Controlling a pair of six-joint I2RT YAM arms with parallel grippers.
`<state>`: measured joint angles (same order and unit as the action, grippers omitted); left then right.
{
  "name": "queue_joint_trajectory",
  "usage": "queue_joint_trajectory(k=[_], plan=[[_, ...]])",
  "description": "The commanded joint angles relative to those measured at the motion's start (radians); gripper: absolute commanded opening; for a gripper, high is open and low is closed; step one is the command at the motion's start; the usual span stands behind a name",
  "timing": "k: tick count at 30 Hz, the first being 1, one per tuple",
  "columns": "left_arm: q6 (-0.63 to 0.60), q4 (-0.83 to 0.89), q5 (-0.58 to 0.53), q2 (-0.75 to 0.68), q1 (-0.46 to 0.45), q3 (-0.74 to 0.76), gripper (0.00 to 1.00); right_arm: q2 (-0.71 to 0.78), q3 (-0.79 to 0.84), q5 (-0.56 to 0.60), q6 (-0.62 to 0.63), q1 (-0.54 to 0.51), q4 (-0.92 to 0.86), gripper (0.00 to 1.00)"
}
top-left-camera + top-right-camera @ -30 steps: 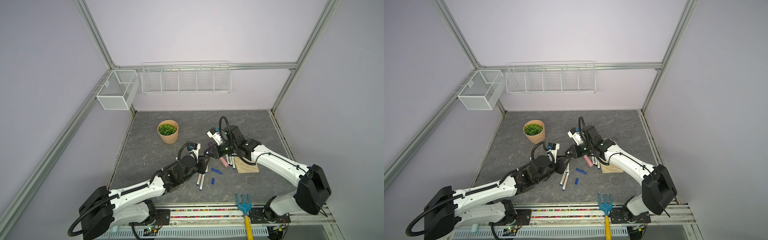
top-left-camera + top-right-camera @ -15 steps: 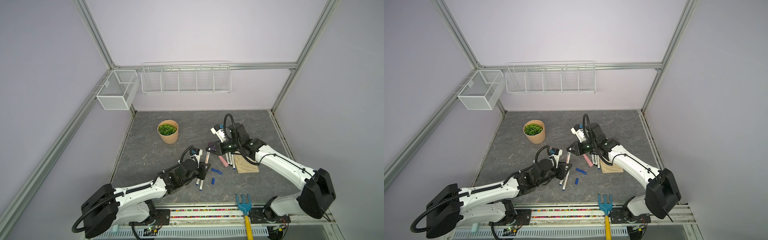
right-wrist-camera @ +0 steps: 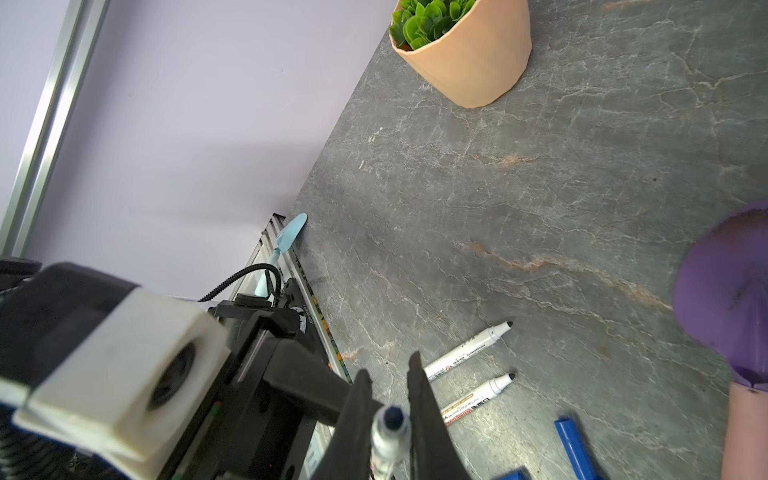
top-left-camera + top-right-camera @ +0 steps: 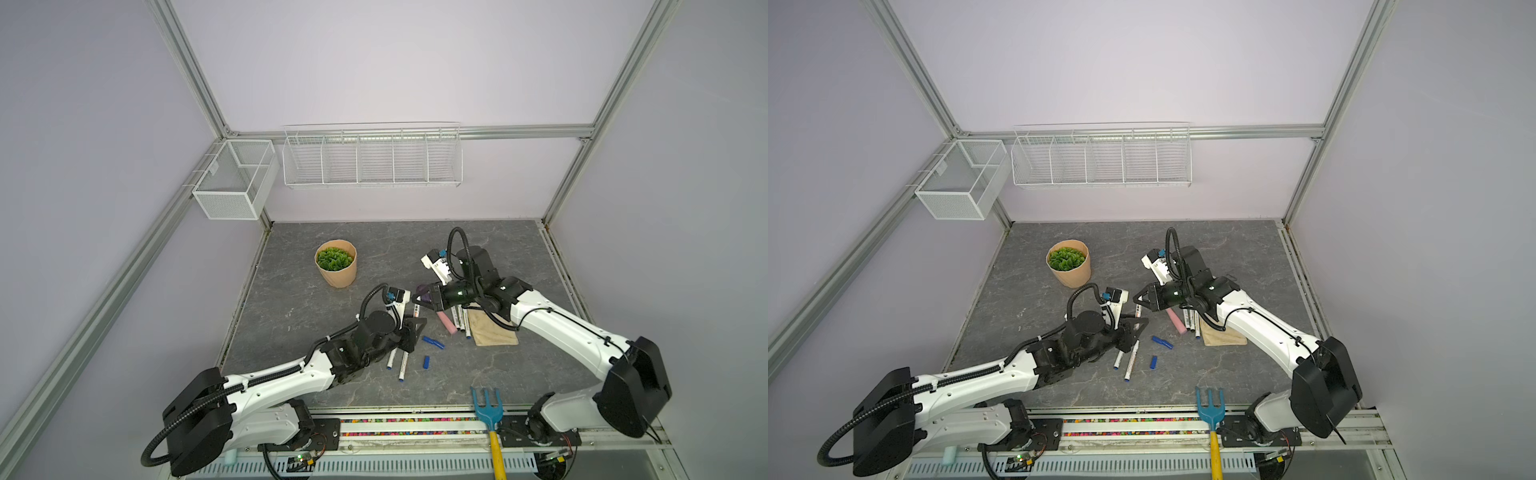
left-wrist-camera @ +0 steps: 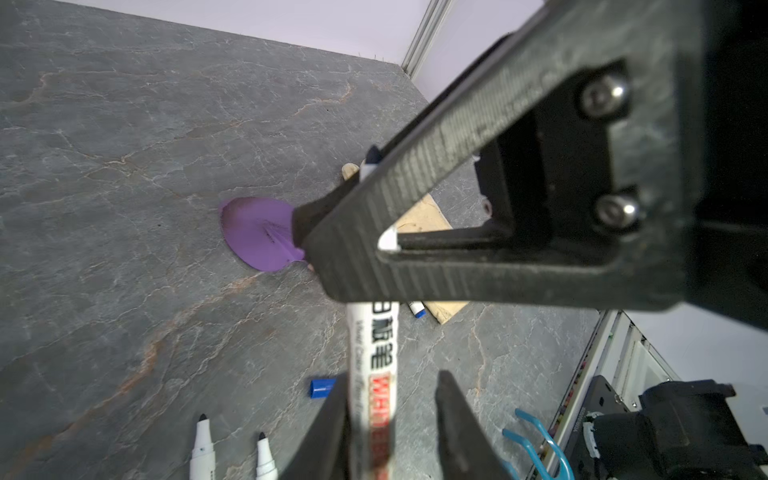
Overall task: Insert the pens into the pen caps
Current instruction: 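Lower the right gripper onto a loose blue cap near the markers and grasp it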
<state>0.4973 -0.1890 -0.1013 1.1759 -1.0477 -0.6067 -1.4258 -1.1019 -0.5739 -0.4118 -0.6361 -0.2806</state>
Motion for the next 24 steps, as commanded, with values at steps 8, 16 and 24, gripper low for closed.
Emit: queue_joint_trajectory(k=[8, 16, 24], plan=[[0.085, 0.028, -0.150, -0.053, -0.002, 0.041, 0.00, 0.017, 0.018, 0.071, 0.118, -0.016, -0.185, 0.30], [0.256, 0.240, -0.433, -0.116, -0.002, 0.089, 0.00, -0.049, 0.118, 0.178, 0.227, -0.094, -0.415, 0.46], [0.263, 0.256, -0.453, -0.115, -0.002, 0.084, 0.00, -0.238, 0.065, 0.192, 0.265, -0.158, -0.503, 0.44]])
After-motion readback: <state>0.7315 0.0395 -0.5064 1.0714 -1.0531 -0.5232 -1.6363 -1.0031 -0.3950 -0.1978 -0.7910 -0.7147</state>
